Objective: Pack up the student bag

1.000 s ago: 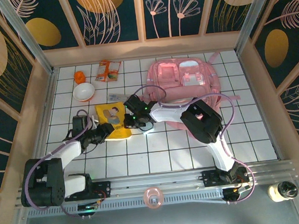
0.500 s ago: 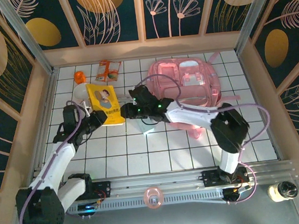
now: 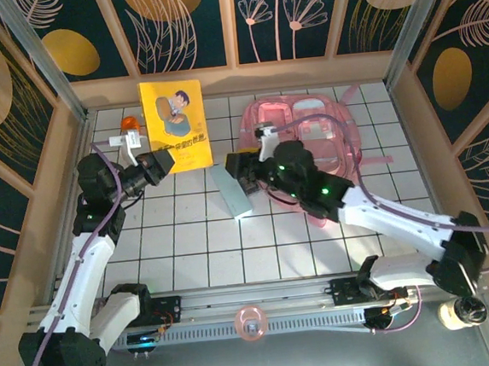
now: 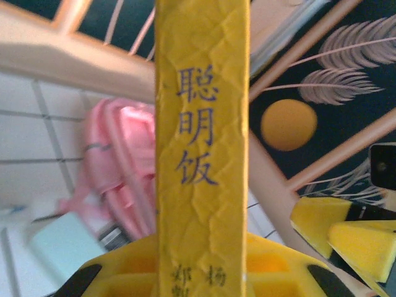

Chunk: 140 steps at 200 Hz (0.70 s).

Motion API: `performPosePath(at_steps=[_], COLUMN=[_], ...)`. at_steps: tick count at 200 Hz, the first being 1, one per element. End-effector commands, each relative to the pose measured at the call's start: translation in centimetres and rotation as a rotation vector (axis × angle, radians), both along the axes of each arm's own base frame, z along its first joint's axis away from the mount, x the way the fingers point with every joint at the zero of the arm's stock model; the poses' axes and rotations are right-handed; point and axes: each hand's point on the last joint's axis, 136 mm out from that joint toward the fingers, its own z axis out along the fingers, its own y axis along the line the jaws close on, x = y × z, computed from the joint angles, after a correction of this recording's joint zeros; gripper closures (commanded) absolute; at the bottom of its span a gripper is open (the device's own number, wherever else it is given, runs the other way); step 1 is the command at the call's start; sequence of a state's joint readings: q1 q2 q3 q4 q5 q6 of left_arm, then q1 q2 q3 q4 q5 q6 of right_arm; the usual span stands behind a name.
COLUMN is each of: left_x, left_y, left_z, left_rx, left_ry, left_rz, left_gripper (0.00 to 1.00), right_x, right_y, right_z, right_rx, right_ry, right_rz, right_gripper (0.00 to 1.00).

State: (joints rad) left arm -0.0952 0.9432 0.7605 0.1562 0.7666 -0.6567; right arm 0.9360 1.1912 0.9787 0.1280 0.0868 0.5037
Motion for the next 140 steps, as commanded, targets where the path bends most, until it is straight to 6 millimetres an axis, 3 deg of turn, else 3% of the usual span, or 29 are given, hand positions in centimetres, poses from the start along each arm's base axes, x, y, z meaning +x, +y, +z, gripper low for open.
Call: performPosePath(at_steps=[1,20,59,69,84,115,140], left_x=[-2.4,-3.5,-5.1,-5.2,-5.6,-6.6,-7.7], left_y=[-1.8,-3.4,-7.0,-7.8,-8.7,-9.7,-10.7], left_z=[6.2,7.0,7.8,7.9,8.3,9.7,10.1], left_rx=[-0.101,-0.124,-0.143,-0.154,-0.177,-0.235,-0.248], left_ry=[-0.25,-0.283,-0.331,-0.334,-0.348,-0.382,-0.395], left_rz=[-0.161,-0.253,-0.403,-0.436,-0.477,-0.539,-0.595], left_gripper=[1.0,1.0,1.0,1.0,1.0,1.0,1.0], right_x=[-0.7,-2.2,-5.3,-5.9,-6.1,-3.4,-3.8], right_y=[-2.2,-3.4,-3.9,-3.7,-3.6,-5.3,-4.9], right_z=[3.7,5.4,7.7,8.1,8.2,7.3,7.7], right_rx=[0.063,0.129,0.228,0.244,0.239,0.213,0.277], right_ry=[-0.186,-0.265,-0.342,-0.351,-0.346,-0.261,-0.254], right_rz=[-0.034,-0.002,0.136,0.173,0.185,0.053,0.167], right_gripper=[0.45,0.27,0.16,0.02,0.01,0.01,0.01])
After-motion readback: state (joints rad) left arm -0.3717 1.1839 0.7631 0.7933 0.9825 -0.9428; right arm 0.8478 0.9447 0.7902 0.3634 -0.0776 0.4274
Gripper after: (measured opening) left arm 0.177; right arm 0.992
